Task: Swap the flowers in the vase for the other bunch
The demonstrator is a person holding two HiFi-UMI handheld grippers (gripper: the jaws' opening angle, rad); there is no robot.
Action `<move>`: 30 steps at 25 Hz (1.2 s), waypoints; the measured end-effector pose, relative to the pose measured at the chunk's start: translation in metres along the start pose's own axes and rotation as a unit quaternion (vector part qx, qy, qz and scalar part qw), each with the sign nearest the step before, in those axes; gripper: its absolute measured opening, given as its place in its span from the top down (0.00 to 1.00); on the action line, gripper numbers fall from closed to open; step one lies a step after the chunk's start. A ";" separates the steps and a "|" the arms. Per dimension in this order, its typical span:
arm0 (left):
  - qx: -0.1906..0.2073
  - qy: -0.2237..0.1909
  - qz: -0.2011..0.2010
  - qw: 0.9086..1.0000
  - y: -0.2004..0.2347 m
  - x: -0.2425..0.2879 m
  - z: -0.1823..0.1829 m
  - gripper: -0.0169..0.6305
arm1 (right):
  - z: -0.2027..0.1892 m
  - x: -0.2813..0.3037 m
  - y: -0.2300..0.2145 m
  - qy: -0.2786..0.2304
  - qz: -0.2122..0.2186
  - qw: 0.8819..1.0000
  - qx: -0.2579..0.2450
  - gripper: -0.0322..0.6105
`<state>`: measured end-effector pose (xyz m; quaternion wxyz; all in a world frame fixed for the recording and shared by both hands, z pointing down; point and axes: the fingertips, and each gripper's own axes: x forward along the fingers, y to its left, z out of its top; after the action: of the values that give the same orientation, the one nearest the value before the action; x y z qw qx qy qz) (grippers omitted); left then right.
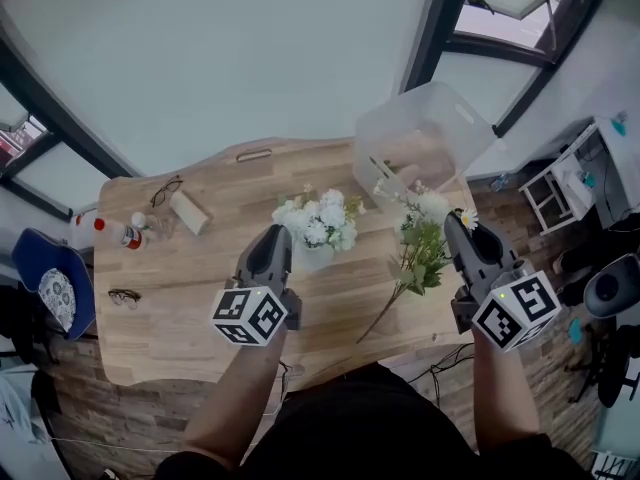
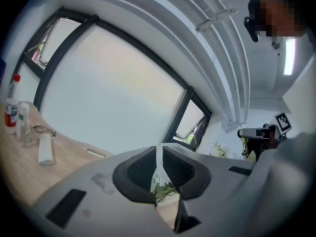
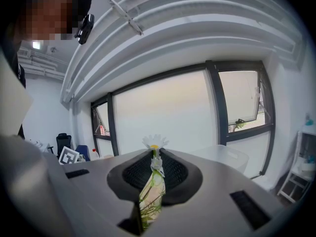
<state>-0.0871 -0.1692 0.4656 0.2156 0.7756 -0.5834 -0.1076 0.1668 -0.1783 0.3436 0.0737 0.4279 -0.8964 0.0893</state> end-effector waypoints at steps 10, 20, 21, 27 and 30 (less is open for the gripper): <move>0.118 -0.048 -0.009 0.992 -0.023 -0.027 0.061 0.94 | 0.015 0.012 0.000 -0.022 0.012 1.000 -0.004 0.87; 0.122 -0.055 0.006 0.991 -0.016 -0.063 0.084 0.95 | 0.012 0.030 0.015 -0.028 0.037 0.999 -0.010 0.87; 0.119 -0.057 0.010 0.991 -0.014 -0.066 0.085 0.95 | 0.011 0.031 0.017 -0.028 0.039 0.999 -0.009 0.87; 0.117 -0.066 0.024 0.991 -0.009 -0.077 0.092 0.95 | 0.012 0.034 0.022 -0.031 0.051 0.998 -0.007 0.87; 0.117 -0.068 0.025 0.990 -0.008 -0.079 0.093 0.95 | 0.013 0.035 0.025 -0.032 0.056 0.998 -0.008 0.87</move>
<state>-0.1423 -0.1116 0.3725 0.0858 0.7715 -0.6246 -0.0854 0.1247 -0.1918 0.3359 0.0431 0.3789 -0.9216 0.0726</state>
